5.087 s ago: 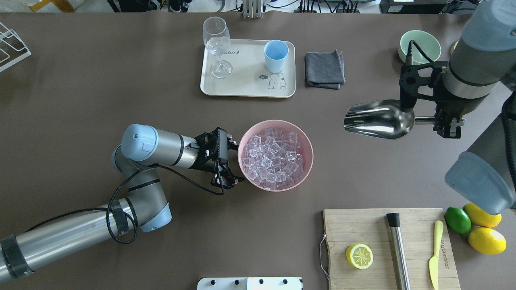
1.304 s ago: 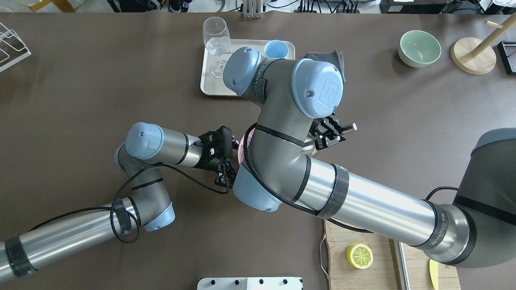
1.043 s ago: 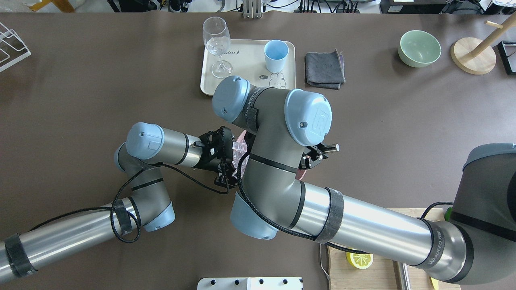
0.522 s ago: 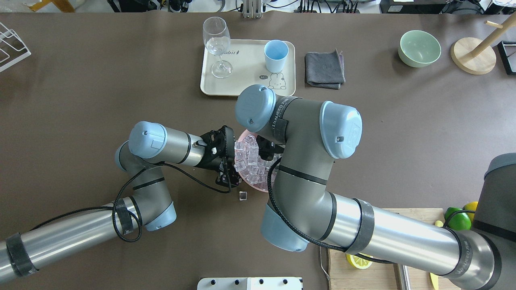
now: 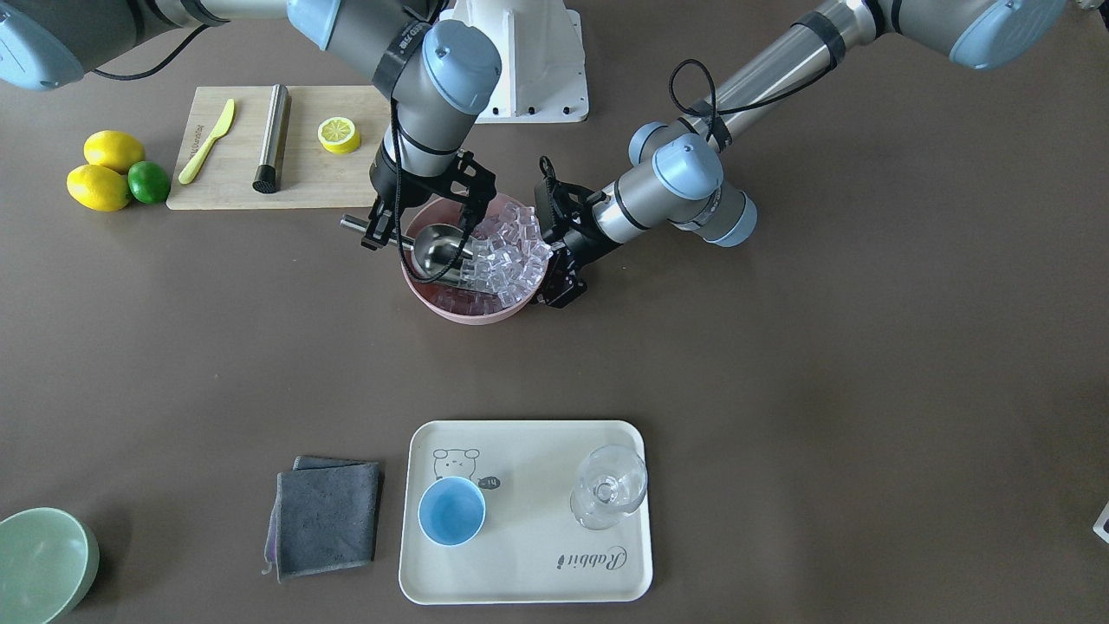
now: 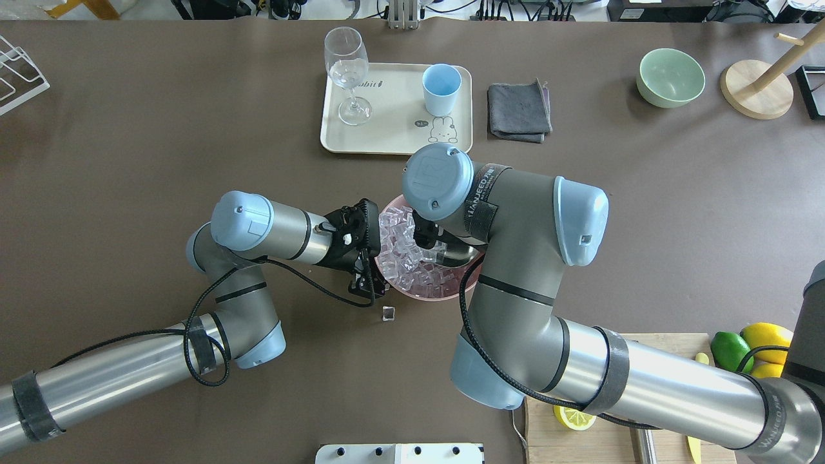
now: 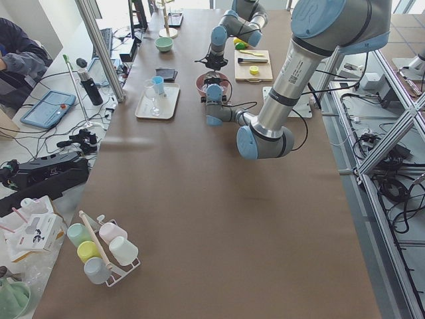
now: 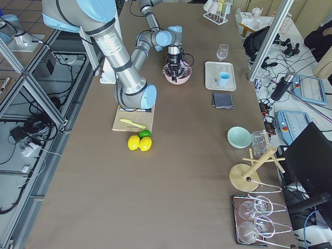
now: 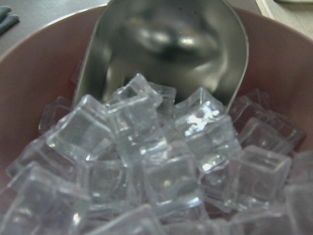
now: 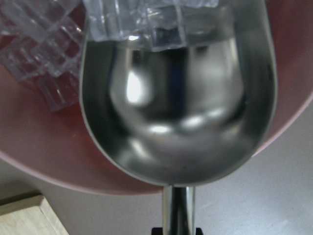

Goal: Put ice in cup with scoop
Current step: 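Push the scoop into the ice cubes with the right gripper, then lift the ice-filled scoop out of the bowl with the right gripper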

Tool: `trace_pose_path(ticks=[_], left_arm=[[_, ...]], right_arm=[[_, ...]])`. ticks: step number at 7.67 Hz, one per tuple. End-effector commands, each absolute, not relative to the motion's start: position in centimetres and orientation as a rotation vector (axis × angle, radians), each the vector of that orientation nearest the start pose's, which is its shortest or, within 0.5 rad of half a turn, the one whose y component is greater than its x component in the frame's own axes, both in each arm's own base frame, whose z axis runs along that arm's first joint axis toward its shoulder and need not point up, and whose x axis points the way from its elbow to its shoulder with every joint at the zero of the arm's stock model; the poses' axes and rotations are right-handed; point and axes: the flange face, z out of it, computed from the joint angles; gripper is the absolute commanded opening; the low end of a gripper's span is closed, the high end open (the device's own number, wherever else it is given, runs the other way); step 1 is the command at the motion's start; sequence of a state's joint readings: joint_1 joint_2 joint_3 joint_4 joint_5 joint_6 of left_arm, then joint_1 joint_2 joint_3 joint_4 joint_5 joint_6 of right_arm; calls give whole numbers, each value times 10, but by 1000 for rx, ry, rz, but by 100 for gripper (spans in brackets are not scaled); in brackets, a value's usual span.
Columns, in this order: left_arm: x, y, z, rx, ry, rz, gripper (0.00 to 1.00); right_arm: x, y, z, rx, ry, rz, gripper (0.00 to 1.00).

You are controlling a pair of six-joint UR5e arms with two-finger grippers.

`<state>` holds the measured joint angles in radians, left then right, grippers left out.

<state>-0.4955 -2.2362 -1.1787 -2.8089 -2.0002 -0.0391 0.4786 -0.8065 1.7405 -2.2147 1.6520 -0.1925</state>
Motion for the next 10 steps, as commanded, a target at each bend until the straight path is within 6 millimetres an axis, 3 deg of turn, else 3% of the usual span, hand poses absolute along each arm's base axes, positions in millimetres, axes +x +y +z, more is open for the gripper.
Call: trace_pose_path(ticks=[1, 4, 7, 9, 10], left_arm=[[603, -432, 295, 1155, 1151, 1136, 98], [603, -432, 295, 1154, 1149, 1135, 98], [603, -432, 293, 1148, 1146, 1135, 98], [602, -431, 291, 1154, 1149, 1135, 98], [601, -431, 291, 1154, 1149, 1135, 98]], right_arm=[[-514, -407, 230, 317, -291, -1134, 0], [-498, -399, 241, 350, -317, -1097, 0], [-464, -383, 246, 388, -347, -1071, 0], [-428, -395, 237, 400, -407, -1028, 0], [-413, -411, 235, 429, -436, -991, 0]])
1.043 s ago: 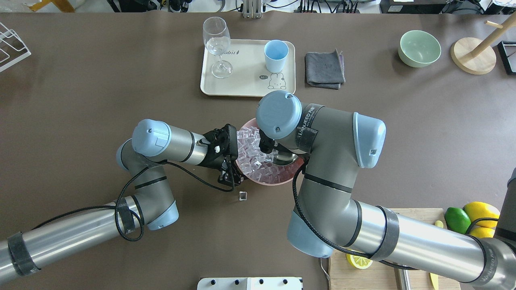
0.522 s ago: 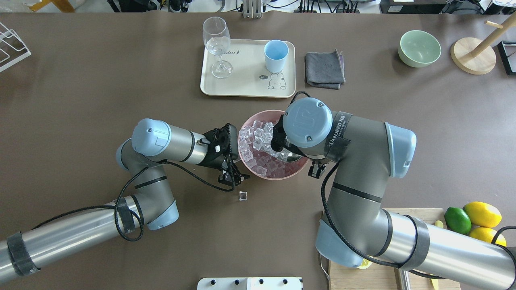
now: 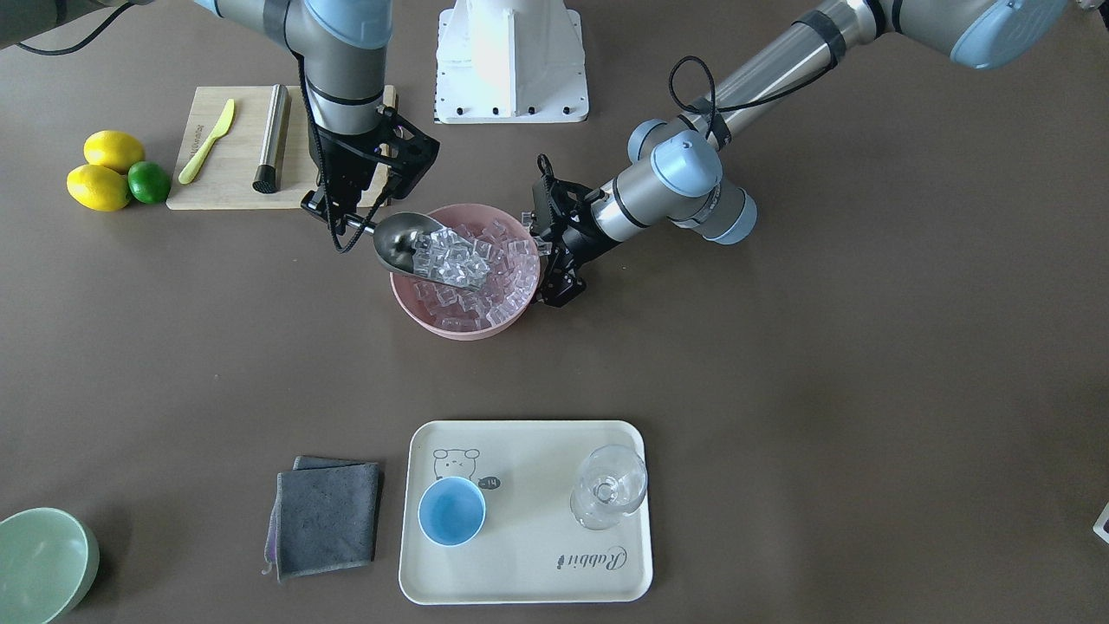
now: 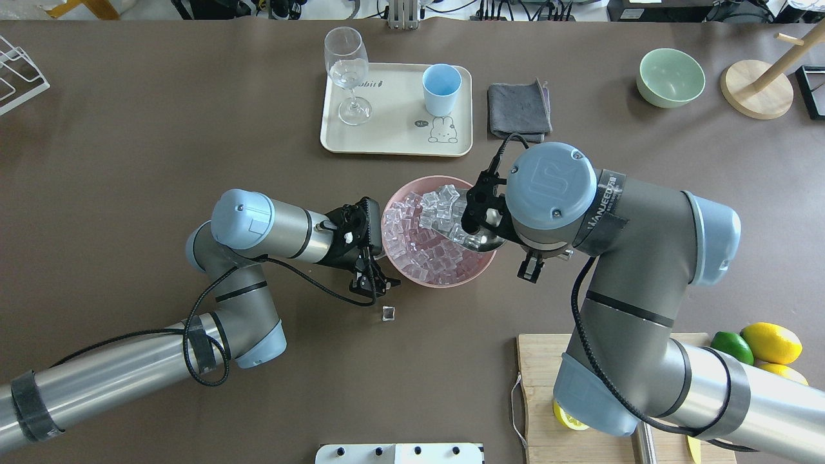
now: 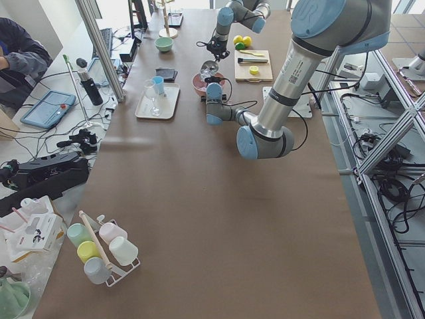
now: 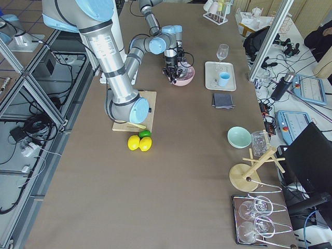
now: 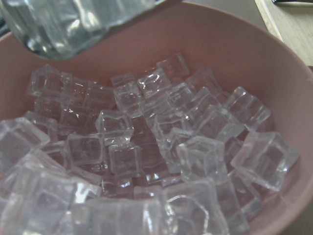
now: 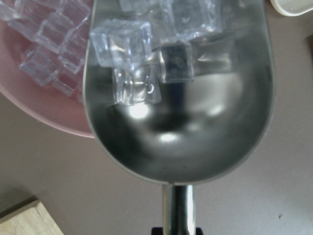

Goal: Put ice in cup with scoop
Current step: 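Lift the ice-filled scoop out of the bowl with the right gripper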

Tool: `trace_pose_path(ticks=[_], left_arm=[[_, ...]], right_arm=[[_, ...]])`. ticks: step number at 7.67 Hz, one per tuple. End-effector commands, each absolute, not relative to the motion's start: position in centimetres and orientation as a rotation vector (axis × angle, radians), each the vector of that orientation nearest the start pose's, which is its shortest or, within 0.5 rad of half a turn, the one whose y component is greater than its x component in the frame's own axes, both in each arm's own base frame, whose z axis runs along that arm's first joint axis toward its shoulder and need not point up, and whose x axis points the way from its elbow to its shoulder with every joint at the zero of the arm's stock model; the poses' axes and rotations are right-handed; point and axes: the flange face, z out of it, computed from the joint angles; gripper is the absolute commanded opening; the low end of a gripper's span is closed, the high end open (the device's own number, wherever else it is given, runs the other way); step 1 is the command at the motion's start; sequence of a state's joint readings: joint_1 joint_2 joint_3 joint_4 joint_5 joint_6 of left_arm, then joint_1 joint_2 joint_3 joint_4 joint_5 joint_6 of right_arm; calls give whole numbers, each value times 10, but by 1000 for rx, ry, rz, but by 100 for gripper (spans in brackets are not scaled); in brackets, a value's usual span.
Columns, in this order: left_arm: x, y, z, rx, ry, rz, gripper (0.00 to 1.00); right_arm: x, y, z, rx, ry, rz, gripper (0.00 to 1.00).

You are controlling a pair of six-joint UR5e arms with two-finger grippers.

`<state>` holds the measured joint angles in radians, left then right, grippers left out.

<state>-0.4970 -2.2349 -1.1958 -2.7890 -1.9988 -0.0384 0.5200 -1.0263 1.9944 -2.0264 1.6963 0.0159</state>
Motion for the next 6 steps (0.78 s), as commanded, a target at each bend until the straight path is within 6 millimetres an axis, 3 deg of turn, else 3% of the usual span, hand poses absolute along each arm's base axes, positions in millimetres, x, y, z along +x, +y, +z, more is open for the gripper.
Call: trace_pose_path(ticks=[1, 3, 6], left_arm=[[601, -431, 291, 1152, 1149, 1134, 98], [592, -430, 284, 1131, 1134, 1133, 98], [590, -431, 280, 1138, 1136, 1131, 98]], right_arm=[[-396, -426, 232, 465, -471, -947, 0], [-368, -437, 215, 568, -539, -843, 0], [-342, -424, 191, 717, -632, -769, 0]])
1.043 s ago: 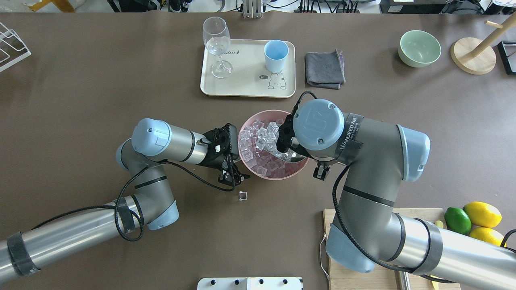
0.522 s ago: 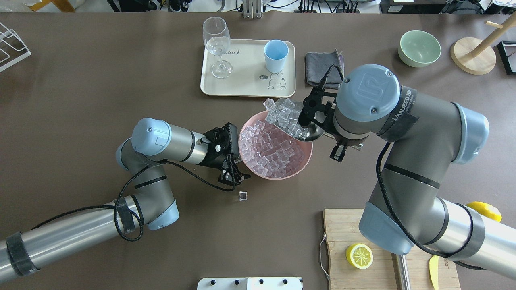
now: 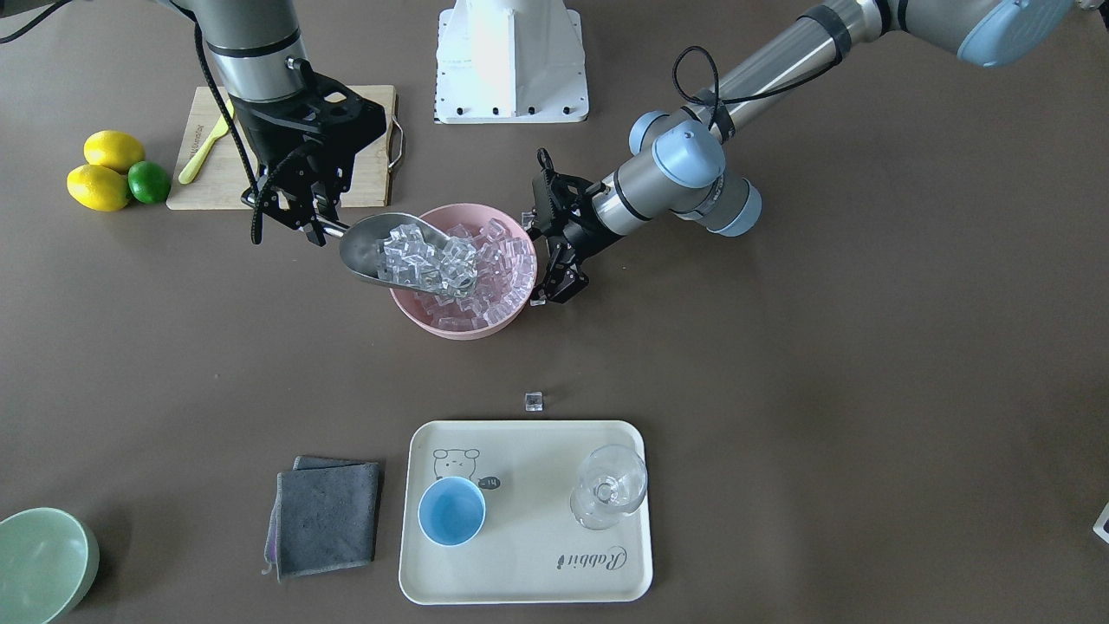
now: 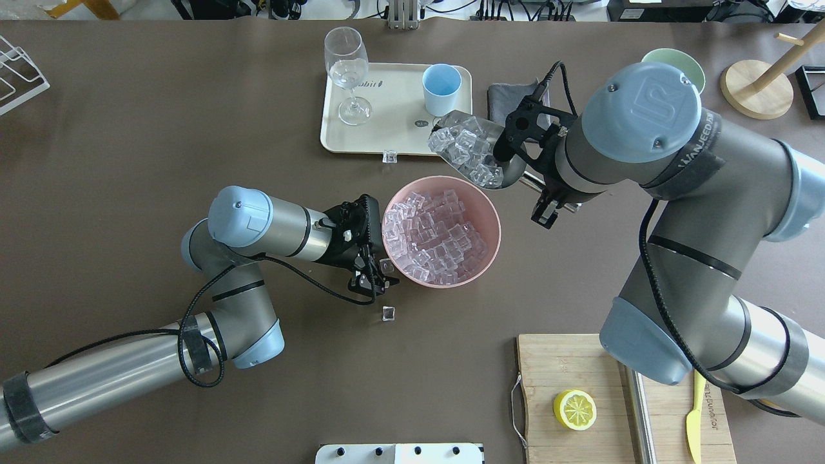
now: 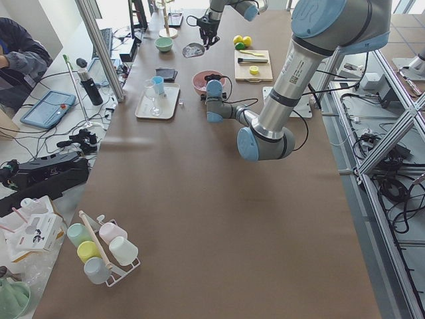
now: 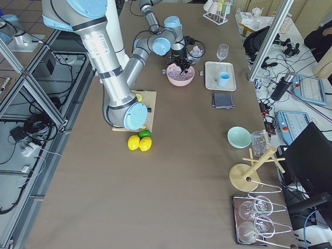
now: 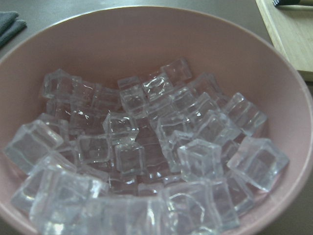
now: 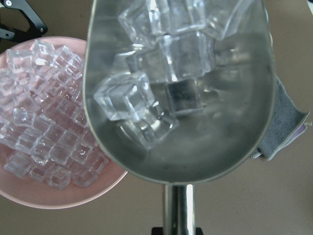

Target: Put ice in cup with scoop

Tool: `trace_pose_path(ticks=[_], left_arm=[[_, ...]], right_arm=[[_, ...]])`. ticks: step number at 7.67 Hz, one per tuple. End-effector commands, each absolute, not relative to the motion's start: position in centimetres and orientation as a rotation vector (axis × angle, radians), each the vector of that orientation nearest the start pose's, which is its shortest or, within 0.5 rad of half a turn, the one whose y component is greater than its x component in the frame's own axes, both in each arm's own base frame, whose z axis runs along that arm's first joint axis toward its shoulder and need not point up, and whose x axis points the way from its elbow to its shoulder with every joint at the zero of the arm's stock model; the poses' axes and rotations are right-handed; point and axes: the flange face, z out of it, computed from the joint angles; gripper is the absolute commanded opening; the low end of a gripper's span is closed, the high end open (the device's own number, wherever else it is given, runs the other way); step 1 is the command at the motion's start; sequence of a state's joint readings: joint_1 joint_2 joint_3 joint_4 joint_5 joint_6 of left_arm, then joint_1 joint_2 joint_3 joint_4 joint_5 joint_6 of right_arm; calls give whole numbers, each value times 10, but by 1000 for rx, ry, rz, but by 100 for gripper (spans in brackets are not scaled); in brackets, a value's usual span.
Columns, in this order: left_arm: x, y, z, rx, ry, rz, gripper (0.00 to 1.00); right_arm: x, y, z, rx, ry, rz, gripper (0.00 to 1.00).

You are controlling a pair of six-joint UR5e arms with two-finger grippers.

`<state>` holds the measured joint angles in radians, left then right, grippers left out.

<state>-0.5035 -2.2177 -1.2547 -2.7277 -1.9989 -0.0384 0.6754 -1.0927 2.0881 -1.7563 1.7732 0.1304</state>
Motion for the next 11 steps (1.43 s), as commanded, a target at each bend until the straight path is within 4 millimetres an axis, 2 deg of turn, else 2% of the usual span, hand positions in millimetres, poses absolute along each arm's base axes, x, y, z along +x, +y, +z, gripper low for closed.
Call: trace_pose_path(ticks=[1, 3, 4, 5, 6, 7, 9, 10, 11], left_arm=[[587, -432, 281, 1138, 1133, 1129, 98], [582, -438, 281, 1114, 1114, 1124, 98], [570, -450, 287, 1098, 1092, 1112, 98], [553, -455, 286, 1081, 1069, 1101, 98], [534, -460, 285, 1055, 1038, 1089, 98], [510, -461, 284, 1013, 1001, 1075, 98], [444, -452, 291, 861, 898, 1030, 98], [409, -454, 300, 788, 846, 995, 98], [381, -464, 312, 734, 803, 951, 98]], right_arm=[[-339, -424, 187, 748, -644, -760, 0], [-335, -436, 195, 746, -633, -735, 0], [-336, -448, 205, 715, -622, -722, 0], [-330, -469, 224, 636, -652, -714, 0], [-314, -504, 247, 524, -718, -691, 0], [-311, -533, 256, 417, -747, -660, 0], [-331, -568, 262, 225, -731, -613, 0], [-338, -585, 259, 145, -740, -590, 0], [-346, -598, 248, 93, -731, -576, 0]])
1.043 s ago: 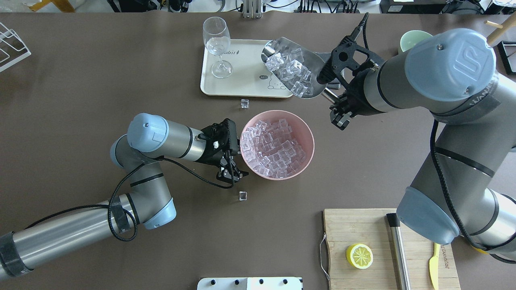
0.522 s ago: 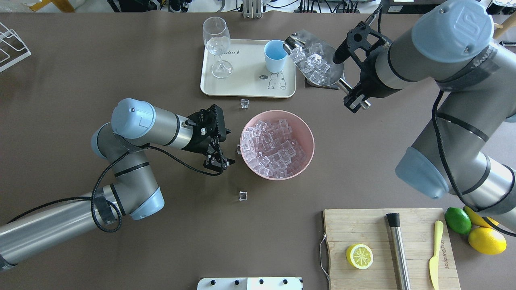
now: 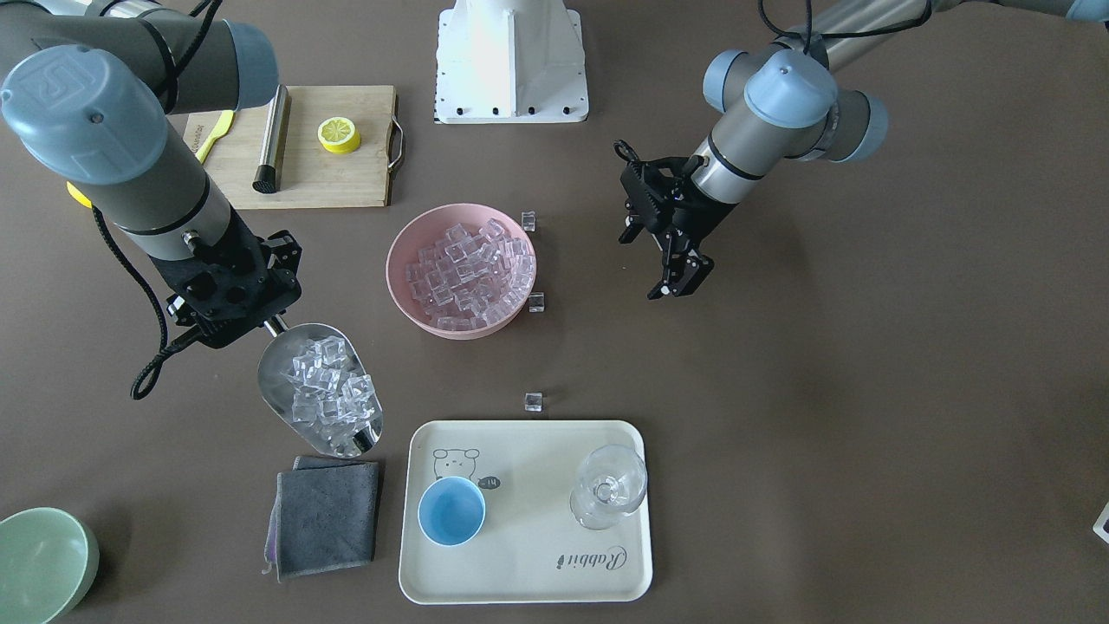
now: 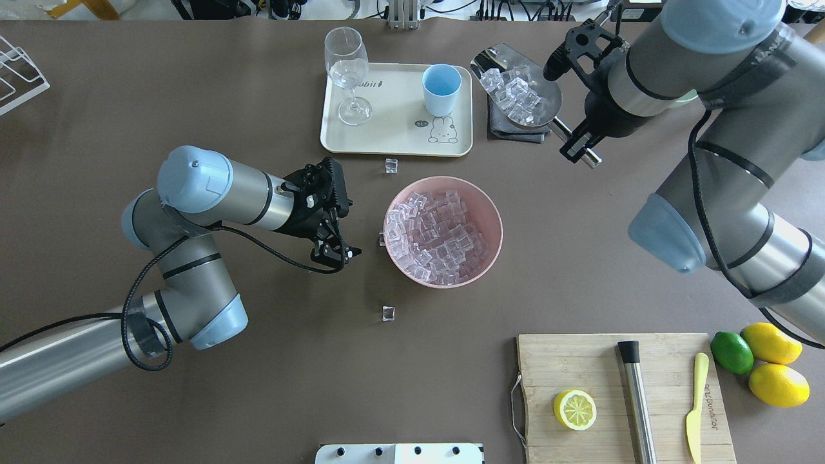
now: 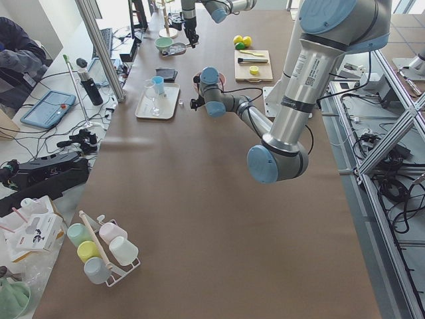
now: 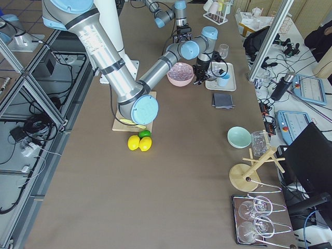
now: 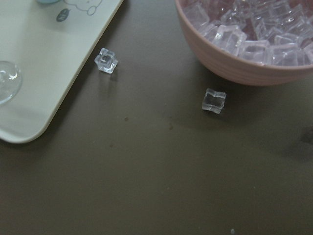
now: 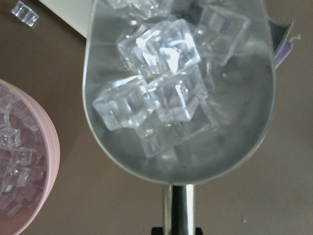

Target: Put ice in cup with scoop

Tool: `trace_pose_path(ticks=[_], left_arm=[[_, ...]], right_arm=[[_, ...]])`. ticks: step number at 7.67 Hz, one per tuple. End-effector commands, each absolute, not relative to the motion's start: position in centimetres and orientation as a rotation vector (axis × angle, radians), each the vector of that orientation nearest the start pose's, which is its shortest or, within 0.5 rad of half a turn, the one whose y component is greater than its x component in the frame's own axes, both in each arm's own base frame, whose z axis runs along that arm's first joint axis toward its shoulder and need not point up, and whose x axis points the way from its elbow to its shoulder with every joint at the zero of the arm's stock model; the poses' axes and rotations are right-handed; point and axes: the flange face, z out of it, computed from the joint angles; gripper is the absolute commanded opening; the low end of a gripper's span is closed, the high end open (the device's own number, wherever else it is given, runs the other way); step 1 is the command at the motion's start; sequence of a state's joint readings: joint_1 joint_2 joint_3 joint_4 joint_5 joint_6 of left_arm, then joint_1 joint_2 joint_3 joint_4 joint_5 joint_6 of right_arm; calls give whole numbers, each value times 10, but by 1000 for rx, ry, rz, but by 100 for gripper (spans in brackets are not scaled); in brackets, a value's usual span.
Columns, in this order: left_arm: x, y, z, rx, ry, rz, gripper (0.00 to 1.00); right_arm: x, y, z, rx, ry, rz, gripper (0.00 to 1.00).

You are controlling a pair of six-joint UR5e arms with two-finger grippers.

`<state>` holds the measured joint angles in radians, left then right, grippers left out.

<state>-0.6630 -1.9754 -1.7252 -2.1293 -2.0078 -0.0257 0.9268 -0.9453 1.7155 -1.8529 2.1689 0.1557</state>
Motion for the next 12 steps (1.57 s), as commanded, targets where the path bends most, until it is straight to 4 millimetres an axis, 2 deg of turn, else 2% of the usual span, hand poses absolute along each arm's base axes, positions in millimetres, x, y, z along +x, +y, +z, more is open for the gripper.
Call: trace_pose_path(ticks=[1, 2, 3, 4, 5, 6, 7, 8, 10, 11, 12], left_arm=[[352, -477, 323, 686, 764, 901, 98], [328, -491, 336, 603, 748, 857, 98], [300, -505, 357, 515, 718, 797, 98], [271, -514, 379, 457, 696, 741, 98], [258, -510, 402, 393, 755, 727, 98], [245, -513, 414, 366, 759, 701, 98], [215, -510, 447, 325, 739, 645, 98], [174, -514, 484, 279, 714, 556, 98], [103, -491, 553, 185, 672, 406, 98], [53, -489, 568, 181, 663, 303, 98], [10, -469, 594, 127, 729, 197, 98]], right_arm=[[-356, -611, 236, 54, -716, -565, 0], [-367, -627, 219, 10, -700, -551, 0], [-378, -641, 200, -4, -695, -548, 0], [-389, -652, 193, -36, -683, -541, 0], [-395, -656, 193, -55, -679, -538, 0], [-399, -659, 192, -84, -688, -541, 0], [-405, -662, 193, -115, -700, -552, 0], [-408, -667, 185, -151, -695, -550, 0], [-409, -668, 169, -191, -667, -629, 0], [-413, -674, 167, -210, -652, -634, 0], [-417, -681, 173, -236, -638, -635, 0]])
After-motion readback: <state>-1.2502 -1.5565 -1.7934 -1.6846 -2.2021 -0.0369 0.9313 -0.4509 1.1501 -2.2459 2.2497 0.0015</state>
